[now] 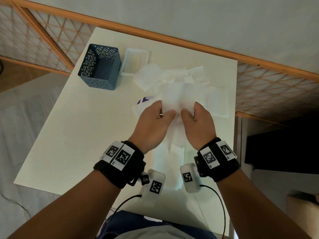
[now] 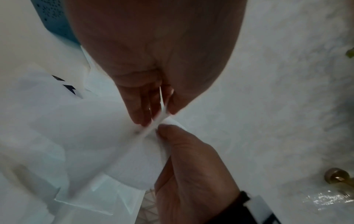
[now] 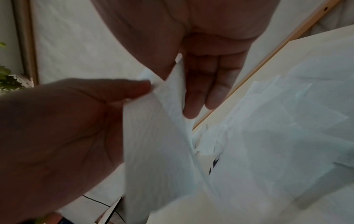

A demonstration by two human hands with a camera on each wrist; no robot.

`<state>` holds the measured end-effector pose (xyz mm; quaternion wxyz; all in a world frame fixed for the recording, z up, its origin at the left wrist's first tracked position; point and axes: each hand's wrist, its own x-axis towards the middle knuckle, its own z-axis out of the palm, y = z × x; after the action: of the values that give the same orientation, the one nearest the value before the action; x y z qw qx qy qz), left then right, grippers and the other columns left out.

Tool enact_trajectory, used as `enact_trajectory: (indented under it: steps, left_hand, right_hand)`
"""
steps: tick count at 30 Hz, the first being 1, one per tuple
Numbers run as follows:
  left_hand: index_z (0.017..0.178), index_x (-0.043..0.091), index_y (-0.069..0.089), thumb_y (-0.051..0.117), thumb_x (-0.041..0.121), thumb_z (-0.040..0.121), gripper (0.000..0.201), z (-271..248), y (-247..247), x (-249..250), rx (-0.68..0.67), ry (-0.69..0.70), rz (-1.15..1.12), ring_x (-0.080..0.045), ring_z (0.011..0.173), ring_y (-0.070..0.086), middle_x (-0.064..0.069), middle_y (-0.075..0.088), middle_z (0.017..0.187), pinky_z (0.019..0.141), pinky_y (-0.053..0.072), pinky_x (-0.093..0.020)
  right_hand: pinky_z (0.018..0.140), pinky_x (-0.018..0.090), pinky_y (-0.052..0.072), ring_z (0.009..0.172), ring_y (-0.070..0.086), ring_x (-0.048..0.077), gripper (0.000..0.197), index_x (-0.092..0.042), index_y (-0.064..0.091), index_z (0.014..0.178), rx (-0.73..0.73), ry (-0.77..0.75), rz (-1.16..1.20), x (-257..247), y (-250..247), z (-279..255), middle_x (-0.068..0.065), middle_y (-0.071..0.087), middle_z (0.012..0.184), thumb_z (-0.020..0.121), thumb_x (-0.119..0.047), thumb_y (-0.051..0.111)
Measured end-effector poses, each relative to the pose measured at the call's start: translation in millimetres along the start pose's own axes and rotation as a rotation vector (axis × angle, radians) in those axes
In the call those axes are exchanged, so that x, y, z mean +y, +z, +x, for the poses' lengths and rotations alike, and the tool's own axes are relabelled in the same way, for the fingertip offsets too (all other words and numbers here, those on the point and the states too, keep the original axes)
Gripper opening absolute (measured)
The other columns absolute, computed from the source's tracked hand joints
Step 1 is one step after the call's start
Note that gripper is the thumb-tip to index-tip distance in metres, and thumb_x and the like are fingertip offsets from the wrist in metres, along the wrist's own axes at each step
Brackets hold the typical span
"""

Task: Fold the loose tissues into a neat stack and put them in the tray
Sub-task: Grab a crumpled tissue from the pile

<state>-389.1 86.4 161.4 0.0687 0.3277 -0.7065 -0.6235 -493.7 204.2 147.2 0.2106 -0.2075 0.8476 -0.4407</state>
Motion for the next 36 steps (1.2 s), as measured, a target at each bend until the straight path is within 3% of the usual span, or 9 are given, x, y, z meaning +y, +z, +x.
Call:
enact_trajectory:
  steps: [4,8,12,15,19,24,27,29,36]
  left_hand:
    - [0.105,0.015,0.065,0.061,0.023,0.101,0.010,6.1,-16.1,-10.2,0.232,0.018,0.040,-0.022,0.083,0.075,-0.006,0.076,0.097,0.078,0.062,-0.046]
    - [0.143,0.021,0.042,0.063,0.023,0.101,0.047,13.2,-41.8,-25.6,0.372,-0.037,0.105,-0.023,0.078,0.075,-0.002,0.074,0.093,0.078,0.062,-0.051]
    - [0.162,0.031,0.018,0.055,0.019,0.104,0.070,16.1,-57.3,-35.2,0.403,0.036,0.176,-0.022,0.069,0.074,0.000,0.072,0.086,0.072,0.060,-0.039]
    - [0.145,0.028,0.035,0.044,0.012,0.106,0.043,17.1,-56.2,-33.1,0.354,0.101,0.211,-0.015,0.057,0.071,-0.001,0.073,0.083,0.062,0.056,-0.031]
    - [0.100,0.018,0.060,0.042,0.002,0.102,0.024,18.3,-49.7,-27.0,0.140,0.011,0.106,-0.002,0.056,0.058,0.005,0.066,0.077,0.060,0.044,-0.017]
    - [0.083,0.012,0.063,0.059,0.037,0.084,0.026,15.0,-50.3,-19.7,0.003,-0.255,-0.320,-0.030,0.079,0.042,-0.012,0.052,0.086,0.068,0.039,-0.033]
    - [0.095,0.017,0.071,0.057,0.054,0.098,0.040,14.9,-51.1,-17.1,-0.069,-0.231,-0.462,-0.022,0.082,0.057,-0.004,0.064,0.090,0.076,0.042,-0.034]
    - [0.100,0.016,0.073,0.064,0.037,0.104,0.023,14.6,-51.8,-16.5,-0.073,-0.131,-0.379,-0.015,0.075,0.065,0.001,0.073,0.087,0.072,0.049,-0.026]
    - [0.112,-0.001,0.066,0.074,0.015,0.088,0.031,17.2,-63.4,-18.1,-0.093,-0.010,-0.291,-0.033,0.098,0.070,-0.026,0.073,0.117,0.094,0.055,-0.055]
  right_hand:
    - [0.058,0.036,0.045,0.066,0.052,0.017,0.019,0.001,0.052,0.091,0.003,0.049,0.062,4.7,-14.1,0.4,0.012,0.060,0.078,0.100,-0.016,0.049]
    - [0.092,0.053,0.060,0.103,0.073,0.028,0.029,-0.020,0.069,0.113,-0.053,0.158,0.295,5.6,-29.5,-5.3,0.003,0.077,0.109,0.091,-0.015,0.051]
    - [0.096,0.050,0.058,0.112,0.071,0.032,0.038,-0.015,0.072,0.118,-0.109,0.227,0.609,0.1,-38.2,-13.4,0.009,0.076,0.118,0.096,0.005,0.049]
    - [0.085,0.041,0.060,0.107,0.073,0.030,0.035,-0.012,0.072,0.116,-0.164,0.244,0.783,-3.8,-40.2,-18.4,0.013,0.075,0.117,0.096,0.009,0.050]
    - [0.093,0.047,0.056,0.110,0.071,0.033,0.035,-0.011,0.073,0.117,-0.220,0.265,0.909,-7.9,-38.1,-20.6,0.016,0.073,0.122,0.096,0.007,0.051]
    - [0.103,0.053,0.050,0.114,0.068,0.035,0.037,-0.012,0.075,0.115,-0.231,0.280,0.913,-4.8,-28.6,-15.4,0.018,0.072,0.125,0.097,0.009,0.050]
    - [0.096,0.051,0.049,0.109,0.068,0.033,0.035,-0.014,0.075,0.115,-0.221,0.296,0.813,-1.2,-21.4,-8.4,0.018,0.073,0.125,0.097,0.005,0.052]
    - [0.094,0.054,0.051,0.107,0.068,0.035,0.030,-0.017,0.076,0.114,-0.209,0.294,0.731,0.3,-18.3,-4.0,0.016,0.074,0.122,0.093,-0.004,0.059]
    - [0.095,0.047,0.057,0.107,0.072,0.028,0.038,-0.019,0.070,0.121,-0.238,0.244,0.742,-1.5,-24.3,-1.0,0.009,0.076,0.117,0.100,0.007,0.052]
